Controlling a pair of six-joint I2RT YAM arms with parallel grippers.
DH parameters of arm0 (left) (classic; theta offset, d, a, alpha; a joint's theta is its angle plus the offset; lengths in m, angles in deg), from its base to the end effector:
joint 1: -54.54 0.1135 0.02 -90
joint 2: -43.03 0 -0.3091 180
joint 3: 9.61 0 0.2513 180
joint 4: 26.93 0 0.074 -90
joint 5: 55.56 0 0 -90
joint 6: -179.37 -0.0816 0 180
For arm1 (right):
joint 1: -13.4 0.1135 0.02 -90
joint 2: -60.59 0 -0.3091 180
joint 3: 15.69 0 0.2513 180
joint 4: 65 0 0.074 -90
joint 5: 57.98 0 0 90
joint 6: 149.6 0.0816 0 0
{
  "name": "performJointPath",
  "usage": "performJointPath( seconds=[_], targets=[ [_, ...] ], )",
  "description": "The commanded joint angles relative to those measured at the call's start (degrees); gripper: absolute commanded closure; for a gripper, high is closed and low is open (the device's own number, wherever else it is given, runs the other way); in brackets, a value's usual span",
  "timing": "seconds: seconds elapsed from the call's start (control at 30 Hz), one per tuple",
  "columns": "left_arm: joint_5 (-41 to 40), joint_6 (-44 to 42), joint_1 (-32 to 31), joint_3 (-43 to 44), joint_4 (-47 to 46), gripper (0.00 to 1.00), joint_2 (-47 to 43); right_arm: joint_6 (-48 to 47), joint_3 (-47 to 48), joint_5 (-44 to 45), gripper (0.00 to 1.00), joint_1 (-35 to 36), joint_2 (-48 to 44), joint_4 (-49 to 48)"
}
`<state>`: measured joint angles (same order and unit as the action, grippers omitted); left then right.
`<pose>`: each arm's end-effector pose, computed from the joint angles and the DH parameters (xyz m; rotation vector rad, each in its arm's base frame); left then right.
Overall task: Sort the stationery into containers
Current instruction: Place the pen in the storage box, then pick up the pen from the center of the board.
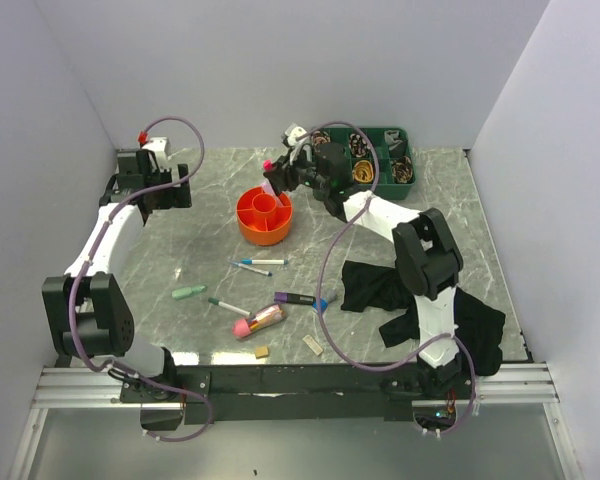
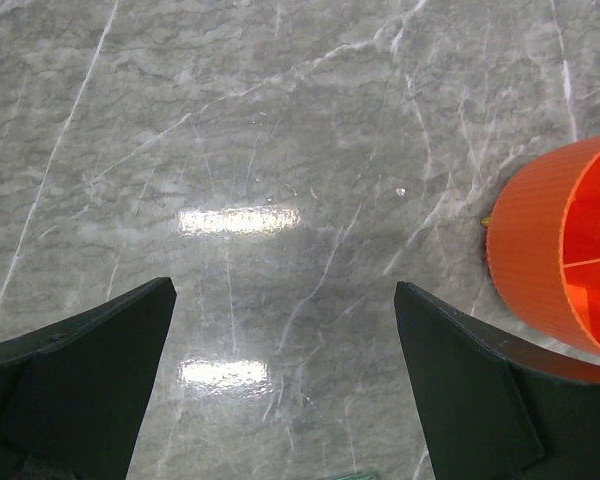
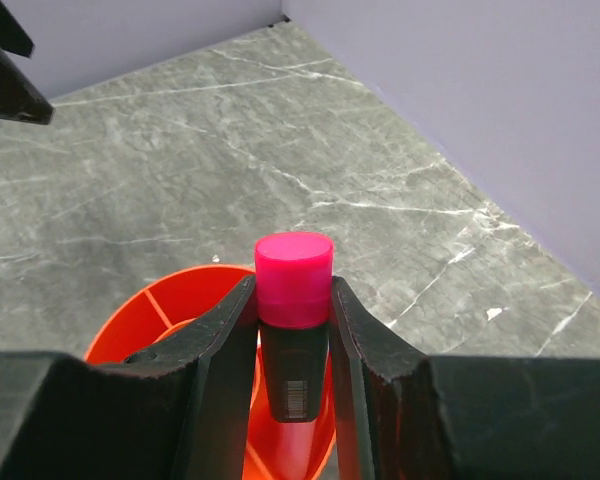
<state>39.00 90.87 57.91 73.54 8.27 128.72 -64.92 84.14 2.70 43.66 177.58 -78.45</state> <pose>0.3704 0.0153 0.3155 -0.0512 2.2274 -0.0708 0.4508 0.3093 0.3054 -0.8798 1.4320 0.7473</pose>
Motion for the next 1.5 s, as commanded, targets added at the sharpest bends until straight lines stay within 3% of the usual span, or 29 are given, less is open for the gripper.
performJointPath(
  seconds=[0.0, 0.37, 0.5, 0.53, 0.6, 0.7, 0.77, 0.9, 1.03, 1.1, 1.13, 1.2, 1.27, 1.37, 1.47],
  targets=[
    [-1.0, -0.9, 0.3, 3.9, 0.3, 0.01, 1.1, 0.5, 5.1, -0.6, 1.00, 0.7, 2.8, -3.9],
    [-1.0, -0.9, 0.5, 4.2, -0.6, 0.01, 1.7, -1.7, 5.2, 0.0, 0.99, 1.1, 4.3, 1.0],
    [-0.8, -0.9, 0.5, 3.5, -1.0, 0.01, 1.1, -2.1, 3.8, 0.5, 0.79, 1.1, 3.6, 1.6],
    [-0.7, -0.8, 0.4, 3.3, -1.1, 0.01, 1.0, -2.2, 3.8, 0.8, 0.62, 1.2, 3.5, 2.0],
    [-0.6, -0.8, 0.4, 3.0, -1.2, 0.01, 0.7, -2.6, 4.5, 1.2, 0.47, 1.3, 3.5, 4.1],
    [-0.5, -0.8, 0.4, 2.6, -1.5, 0.01, 0.0, -2.5, 4.9, 1.8, 0.42, 1.3, 2.8, 5.0],
    [-0.3, -0.6, 0.4, 2.4, -1.8, 0.00, -0.3, -2.6, 3.6, 2.5, 0.32, 1.3, 1.3, 4.2],
    [0.1, -0.4, 0.4, 2.2, -2.5, 0.01, -1.6, -2.3, 2.7, 3.5, 0.29, 1.2, -2.2, 5.4],
    [0.0, -0.4, 0.5, 1.7, -3.8, 0.01, -3.2, -5.8, -1.9, 3.2, 0.28, 1.1, -11.3, 7.6],
    [-0.4, -0.4, 0.5, 1.2, -5.0, 0.01, -4.3, -10.3, -3.5, 0.1, 0.27, 1.2, -14.6, 15.6],
    [-0.5, -0.3, 0.5, 0.5, -5.5, 0.01, -4.7, -17.5, -4.5, -4.8, 0.27, 1.4, -17.2, 20.2],
    [-0.9, -0.1, 0.5, -0.7, -7.0, 0.01, -6.4, -26.6, -4.8, -9.7, 0.27, 3.0, -18.7, 39.3],
    [-1.0, 0.3, 0.5, -2.3, -7.6, 0.01, -7.5, -38.4, -4.3, -8.2, 0.27, 5.6, -18.6, 57.2],
    [-0.5, 1.2, 0.5, -4.4, -8.5, 0.01, -10.2, -45.2, -6.9, -2.8, 0.27, 10.8, -17.4, 67.1],
    [0.1, 2.1, 0.5, -6.0, -9.1, 0.01, -12.0, -45.4, -11.0, 4.3, 0.27, 15.7, -16.1, 67.9]
  ],
)
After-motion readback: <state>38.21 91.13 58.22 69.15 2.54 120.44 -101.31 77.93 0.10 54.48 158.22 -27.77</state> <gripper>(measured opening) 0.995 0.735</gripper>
